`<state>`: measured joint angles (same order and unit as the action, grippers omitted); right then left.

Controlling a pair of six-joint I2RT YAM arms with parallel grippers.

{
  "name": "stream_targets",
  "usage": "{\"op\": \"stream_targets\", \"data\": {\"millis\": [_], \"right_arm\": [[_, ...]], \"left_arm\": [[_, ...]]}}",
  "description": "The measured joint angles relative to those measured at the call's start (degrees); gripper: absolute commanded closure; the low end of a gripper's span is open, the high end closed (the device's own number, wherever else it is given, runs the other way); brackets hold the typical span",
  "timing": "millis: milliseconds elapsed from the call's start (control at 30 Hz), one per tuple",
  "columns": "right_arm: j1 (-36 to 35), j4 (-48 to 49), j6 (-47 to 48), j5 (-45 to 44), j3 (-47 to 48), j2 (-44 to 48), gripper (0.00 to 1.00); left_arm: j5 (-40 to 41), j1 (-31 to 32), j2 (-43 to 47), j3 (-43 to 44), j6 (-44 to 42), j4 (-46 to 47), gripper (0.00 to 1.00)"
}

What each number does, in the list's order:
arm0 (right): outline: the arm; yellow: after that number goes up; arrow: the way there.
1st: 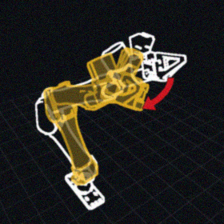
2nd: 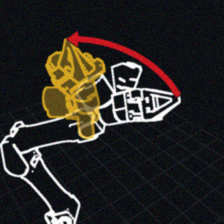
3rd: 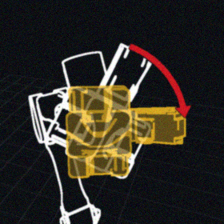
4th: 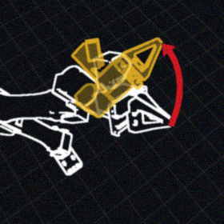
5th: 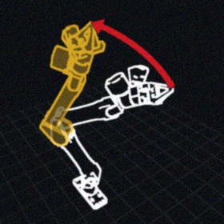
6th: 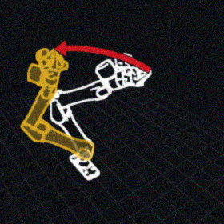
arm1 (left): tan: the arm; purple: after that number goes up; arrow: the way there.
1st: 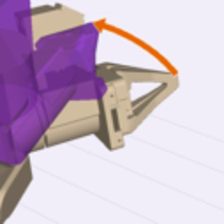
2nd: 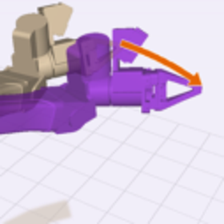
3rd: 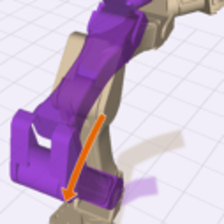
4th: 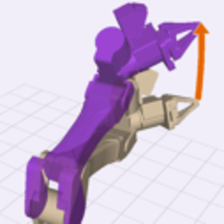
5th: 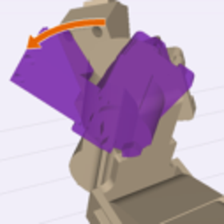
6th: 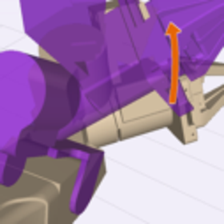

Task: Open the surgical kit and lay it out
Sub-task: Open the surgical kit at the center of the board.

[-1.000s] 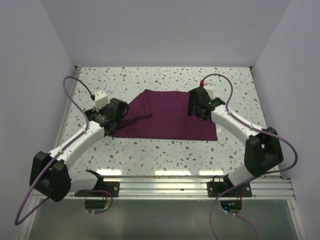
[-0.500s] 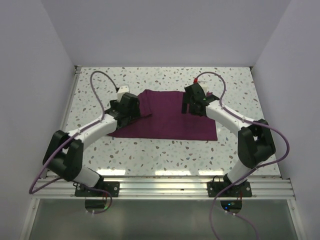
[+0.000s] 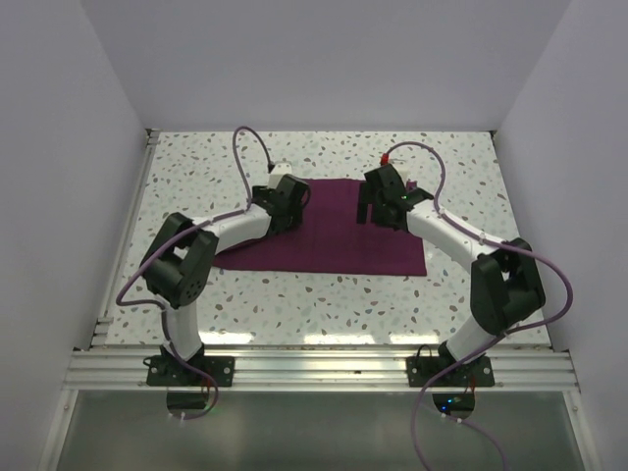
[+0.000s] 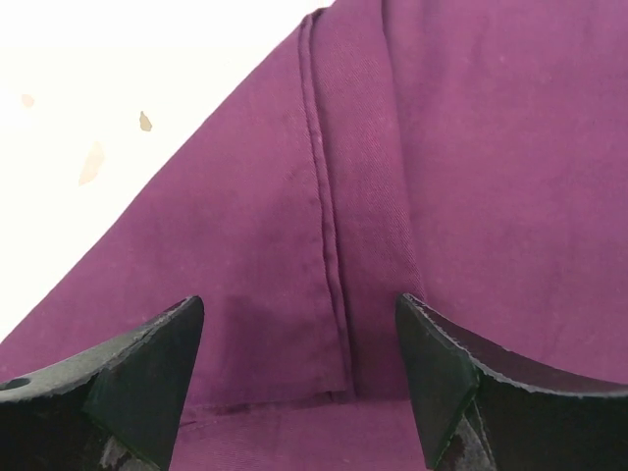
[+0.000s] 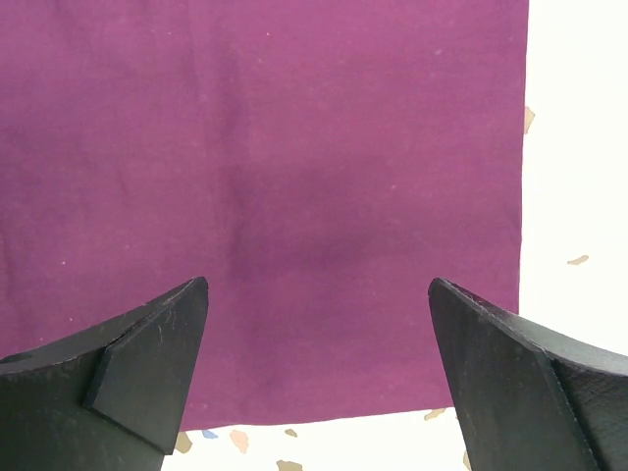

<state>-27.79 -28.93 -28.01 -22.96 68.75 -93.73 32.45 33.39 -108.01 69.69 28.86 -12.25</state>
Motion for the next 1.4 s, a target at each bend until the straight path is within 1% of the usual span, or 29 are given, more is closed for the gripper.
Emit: {"op": "stream_targets", "data": {"millis": [100,133,233,467,500,667,800,900,933,967,1000,1100,1133,1167,1367,1400], "right_arm": [[0.02,0.39,0.00,0.04,-0.37,0.22,0.02],[0.02,0.50,0.00,0.11,-0.52,0.26,0.02],[0.02,0.68,0.00,0.26,-0.76,0.26,0.02],[0.02,0.92,0.00,1.07,-0.76,0.26,0.02],[0.00,0.94,0.00,1.16,-0.76,0.26,0.02],[0.02,1.11,0.00,1.46,-0.79,0.26,0.03],[0.02,1.14,0.02,1.51,-0.85,0.26,0.03],[0.00,1.14,0.02,1.53,-0.87,0.26,0.04],[0.02,1.16,0.02,1.53,-0.87,0.26,0.05],[0.00,1.14,0.04,1.53,-0.90,0.26,0.05],[0.02,1.16,0.04,1.53,-0.92,0.26,0.06],[0.02,1.16,0.13,1.55,-0.98,0.26,0.07],[0.00,1.16,0.17,1.57,-1.01,0.26,0.07],[0.00,1.16,0.17,1.60,-1.01,0.26,0.07],[0.02,1.16,0.24,1.73,-1.01,0.26,0.10],[0.02,1.18,0.24,1.75,-1.03,0.26,0.11]], "left_arm": [[1.22,0.00,-0.04,0.48,0.02,-0.22,0.21],[1.49,0.00,-0.04,0.55,0.04,-0.20,0.24],[2.14,0.02,0.02,0.55,0.04,-0.22,0.28],[2.60,0.00,0.02,0.55,0.04,-0.28,0.29],[2.62,0.00,0.00,0.55,0.04,-0.33,0.32],[3.02,0.00,-0.68,0.61,0.04,-0.81,0.37],[3.96,0.00,-2.62,1.70,0.04,-2.51,0.44],[4.09,-0.07,-3.87,2.56,0.04,-3.32,0.53],[4.07,-0.15,-4.09,2.75,0.04,-3.50,0.61],[4.07,-0.31,-4.22,3.02,-0.02,-3.74,0.66],[4.09,-0.55,-4.33,3.34,0.00,-3.98,0.75],[4.39,-1.64,-4.39,4.87,-0.46,-5.38,0.87],[4.57,-2.21,-4.39,5.57,-0.81,-5.90,0.96],[4.79,-2.78,-4.39,6.27,-0.98,-6.29,1.00],[5.44,-8.83,-4.98,13.68,-4.66,-8.87,1.00],[5.60,-10.19,-5.46,15.65,-5.79,-9.33,0.95]]}}
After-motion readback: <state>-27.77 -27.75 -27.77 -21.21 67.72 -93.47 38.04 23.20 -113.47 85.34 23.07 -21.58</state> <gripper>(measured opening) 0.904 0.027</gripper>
